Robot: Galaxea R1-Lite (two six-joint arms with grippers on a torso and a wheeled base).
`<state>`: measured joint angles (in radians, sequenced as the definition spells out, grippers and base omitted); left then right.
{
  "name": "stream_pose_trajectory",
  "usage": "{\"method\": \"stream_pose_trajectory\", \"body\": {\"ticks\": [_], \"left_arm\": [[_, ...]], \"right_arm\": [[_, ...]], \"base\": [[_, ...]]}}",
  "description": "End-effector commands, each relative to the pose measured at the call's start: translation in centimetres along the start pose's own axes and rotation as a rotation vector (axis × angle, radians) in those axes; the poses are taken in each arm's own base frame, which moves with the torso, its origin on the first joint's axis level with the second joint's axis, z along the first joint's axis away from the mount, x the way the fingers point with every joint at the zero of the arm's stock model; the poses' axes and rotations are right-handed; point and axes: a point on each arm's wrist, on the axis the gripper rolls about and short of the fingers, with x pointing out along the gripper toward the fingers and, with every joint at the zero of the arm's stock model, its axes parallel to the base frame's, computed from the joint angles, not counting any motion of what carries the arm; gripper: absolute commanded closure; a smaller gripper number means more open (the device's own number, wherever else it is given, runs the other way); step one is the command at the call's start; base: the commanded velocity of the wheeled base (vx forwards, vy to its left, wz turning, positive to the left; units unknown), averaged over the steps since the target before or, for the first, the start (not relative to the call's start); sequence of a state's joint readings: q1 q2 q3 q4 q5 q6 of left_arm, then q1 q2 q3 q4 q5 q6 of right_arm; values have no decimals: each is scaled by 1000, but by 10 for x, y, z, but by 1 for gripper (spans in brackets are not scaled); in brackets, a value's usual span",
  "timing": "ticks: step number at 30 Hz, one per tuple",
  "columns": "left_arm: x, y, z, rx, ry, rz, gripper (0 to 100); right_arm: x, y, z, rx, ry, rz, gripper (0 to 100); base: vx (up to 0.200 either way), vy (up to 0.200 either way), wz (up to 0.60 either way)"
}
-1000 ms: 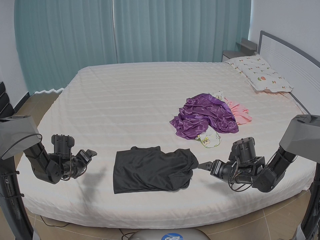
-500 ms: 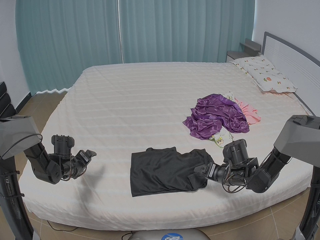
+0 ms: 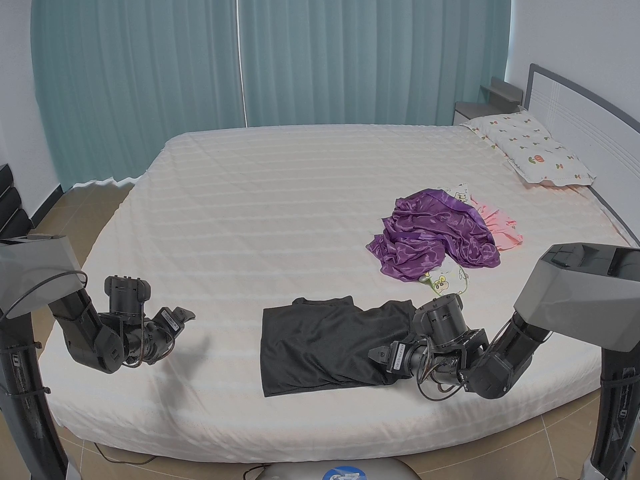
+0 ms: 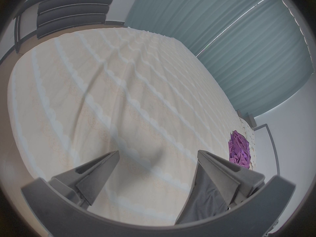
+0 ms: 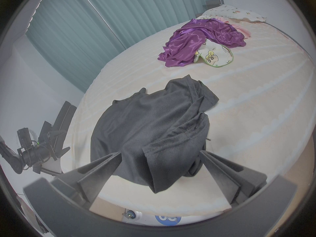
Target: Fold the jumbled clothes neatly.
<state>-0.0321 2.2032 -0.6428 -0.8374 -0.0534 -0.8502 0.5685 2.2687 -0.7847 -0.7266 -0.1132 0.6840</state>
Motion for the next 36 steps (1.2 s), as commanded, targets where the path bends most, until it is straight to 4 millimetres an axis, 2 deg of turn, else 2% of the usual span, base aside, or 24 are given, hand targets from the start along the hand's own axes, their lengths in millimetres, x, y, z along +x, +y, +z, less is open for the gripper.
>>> {"method": "stream_pose_trajectory", "body": {"ticks": [1,8,14,15,23,27,31,36], "left_arm": [[2,2,-2,-2,6,6,0],[4,5,-4,2,-5,-4,0],[5,6,-5,0,-18,-19,0],[5,7,-6,2,-17,-18,0],[6,7,-6,0,-18,-16,0],[7,8,-7,1,-12,-10,0],[8,9,-7,1,-13,-8,0],[8,9,-8,1,-9,-7,0]], "right_arm": [[13,4,0,-8,-2,2,0],[29,10,7,-7,22,-22,0],[30,8,7,-6,14,-44,0],[30,8,7,-5,9,-50,100],[20,4,7,6,3,-62,100],[7,-6,13,32,-10,-77,100],[-8,-20,11,31,7,-97,100],[-15,-35,3,-17,40,-136,100]], "base": [[0,0,0],[0,0,0],[0,0,0],[0,0,0],[0,0,0],[0,0,0],[0,0,0],[0,0,0]]}}
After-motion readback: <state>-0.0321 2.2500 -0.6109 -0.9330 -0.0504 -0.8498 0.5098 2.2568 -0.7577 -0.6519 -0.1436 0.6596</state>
